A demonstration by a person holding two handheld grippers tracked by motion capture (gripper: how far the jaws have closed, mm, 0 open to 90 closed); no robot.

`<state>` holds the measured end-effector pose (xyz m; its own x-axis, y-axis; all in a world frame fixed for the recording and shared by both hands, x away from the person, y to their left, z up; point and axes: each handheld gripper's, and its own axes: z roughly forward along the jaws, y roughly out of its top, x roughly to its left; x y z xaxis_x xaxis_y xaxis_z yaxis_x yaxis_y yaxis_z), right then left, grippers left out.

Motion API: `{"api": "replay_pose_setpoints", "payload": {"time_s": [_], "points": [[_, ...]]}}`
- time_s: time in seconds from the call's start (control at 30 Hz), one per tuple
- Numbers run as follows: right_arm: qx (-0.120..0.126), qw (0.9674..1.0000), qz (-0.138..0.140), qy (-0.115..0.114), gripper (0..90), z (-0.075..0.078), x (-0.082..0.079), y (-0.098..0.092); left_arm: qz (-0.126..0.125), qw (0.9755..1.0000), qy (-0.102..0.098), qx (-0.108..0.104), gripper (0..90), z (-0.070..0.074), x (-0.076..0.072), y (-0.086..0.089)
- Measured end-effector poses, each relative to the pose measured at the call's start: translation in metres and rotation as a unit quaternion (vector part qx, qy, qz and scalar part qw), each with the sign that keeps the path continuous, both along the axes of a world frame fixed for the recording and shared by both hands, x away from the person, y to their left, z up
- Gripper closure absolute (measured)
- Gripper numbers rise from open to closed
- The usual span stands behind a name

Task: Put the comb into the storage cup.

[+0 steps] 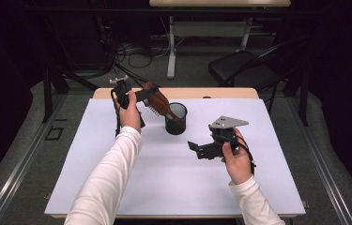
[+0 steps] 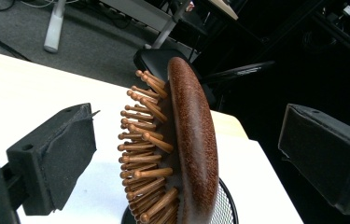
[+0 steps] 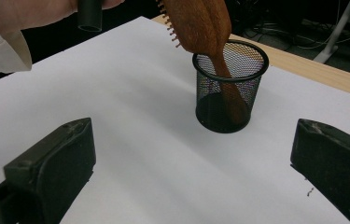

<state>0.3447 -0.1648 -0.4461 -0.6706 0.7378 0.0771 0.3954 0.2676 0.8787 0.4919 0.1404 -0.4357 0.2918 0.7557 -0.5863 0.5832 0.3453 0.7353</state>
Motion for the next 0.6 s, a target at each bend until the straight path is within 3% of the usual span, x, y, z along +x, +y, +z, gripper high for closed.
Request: {"api": "replay_pose_setpoints", "payload": {"time_s": [0.27,0.43,0.53,0.6], "points": [[-0.002,1.0,-0.001,0.0,0.0,-0.0005,-0.0007,-0.0001,-0.002,1.0,-0.005,0.0,3.8,0.0033,-0.0027,0.0017],[-0.003,1.0,-0.001,0.0,0.0,-0.0007,-0.0007,0.0,-0.005,0.9999,-0.009,0.008,2.6,0.0051,-0.0045,0.0047],[-0.003,1.0,-0.001,0.0,0.0,-0.0011,-0.0005,0.0002,-0.008,0.9995,-0.009,0.031,2.6,0.0059,-0.0058,0.0071],[-0.003,1.0,0.0,0.001,0.0,-0.0012,-0.0005,0.0006,-0.005,0.9996,-0.009,0.028,2.6,0.0065,-0.0063,0.0083]]}}
